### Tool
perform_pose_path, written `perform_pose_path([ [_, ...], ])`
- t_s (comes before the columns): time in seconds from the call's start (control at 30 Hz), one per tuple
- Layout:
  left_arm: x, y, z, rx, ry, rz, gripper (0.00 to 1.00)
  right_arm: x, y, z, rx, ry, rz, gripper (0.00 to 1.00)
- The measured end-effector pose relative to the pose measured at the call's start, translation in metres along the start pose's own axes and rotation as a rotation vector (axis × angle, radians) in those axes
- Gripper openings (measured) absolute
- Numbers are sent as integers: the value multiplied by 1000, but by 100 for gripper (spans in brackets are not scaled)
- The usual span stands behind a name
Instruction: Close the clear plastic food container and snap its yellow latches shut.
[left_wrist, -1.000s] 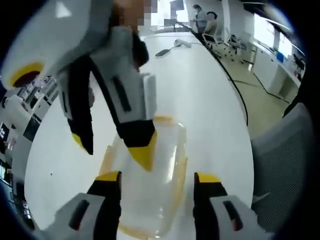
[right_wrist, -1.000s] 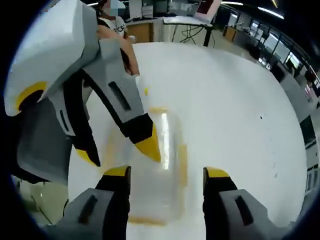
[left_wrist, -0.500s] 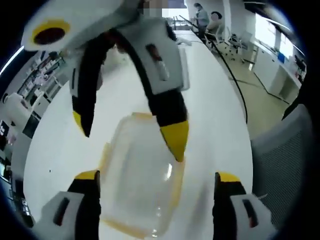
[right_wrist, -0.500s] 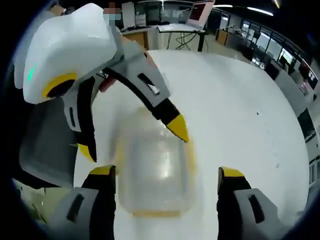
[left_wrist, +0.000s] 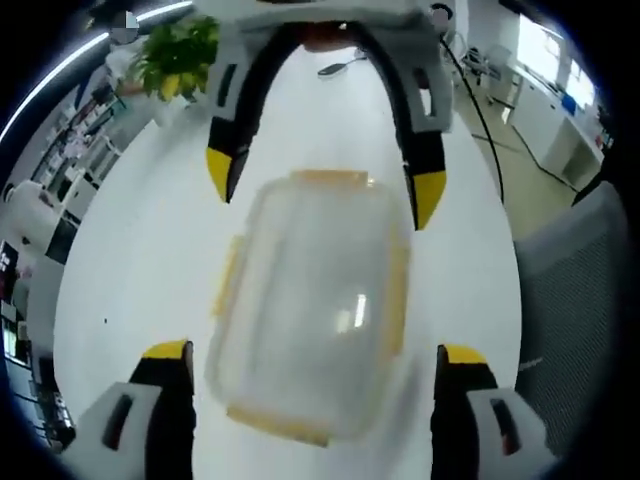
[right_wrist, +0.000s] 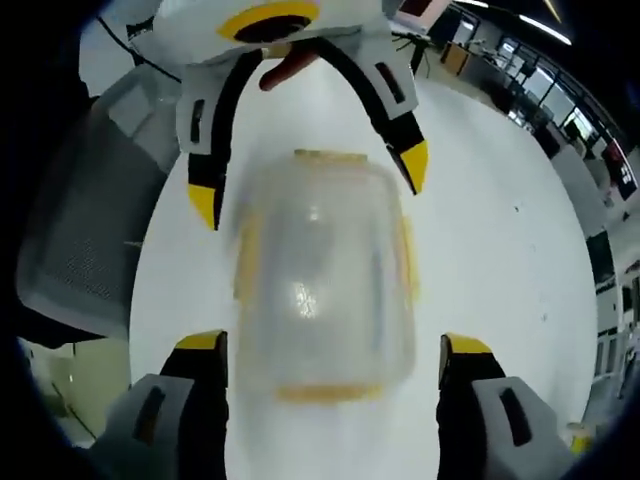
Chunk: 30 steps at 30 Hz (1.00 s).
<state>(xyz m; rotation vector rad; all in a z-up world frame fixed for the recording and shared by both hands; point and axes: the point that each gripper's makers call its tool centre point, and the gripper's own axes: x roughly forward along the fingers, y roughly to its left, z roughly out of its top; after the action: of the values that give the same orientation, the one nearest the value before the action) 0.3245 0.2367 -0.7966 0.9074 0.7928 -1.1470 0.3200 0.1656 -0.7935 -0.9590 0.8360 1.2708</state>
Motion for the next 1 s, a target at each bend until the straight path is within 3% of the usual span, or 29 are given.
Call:
perform_pose_path([
  [0.2, 5, 1, -4, 48, 30, -14, 93, -2, 3, -2, 1, 12, -9, 79],
  [0.37, 8, 0, -3, 38, 32, -26, 91, 2, 7, -7, -11, 29, -3, 75],
  [0.57, 11, 2, -6, 77, 56, -12, 82, 3, 5, -11, -50, 51, -14, 72],
  [0.6, 9, 5, -7, 92, 64, 2, 77, 3, 5, -11, -57, 57, -11, 72],
  [1.0, 9, 3, -8, 81, 60, 0, 76, 5, 6, -10, -52, 39, 6, 71],
])
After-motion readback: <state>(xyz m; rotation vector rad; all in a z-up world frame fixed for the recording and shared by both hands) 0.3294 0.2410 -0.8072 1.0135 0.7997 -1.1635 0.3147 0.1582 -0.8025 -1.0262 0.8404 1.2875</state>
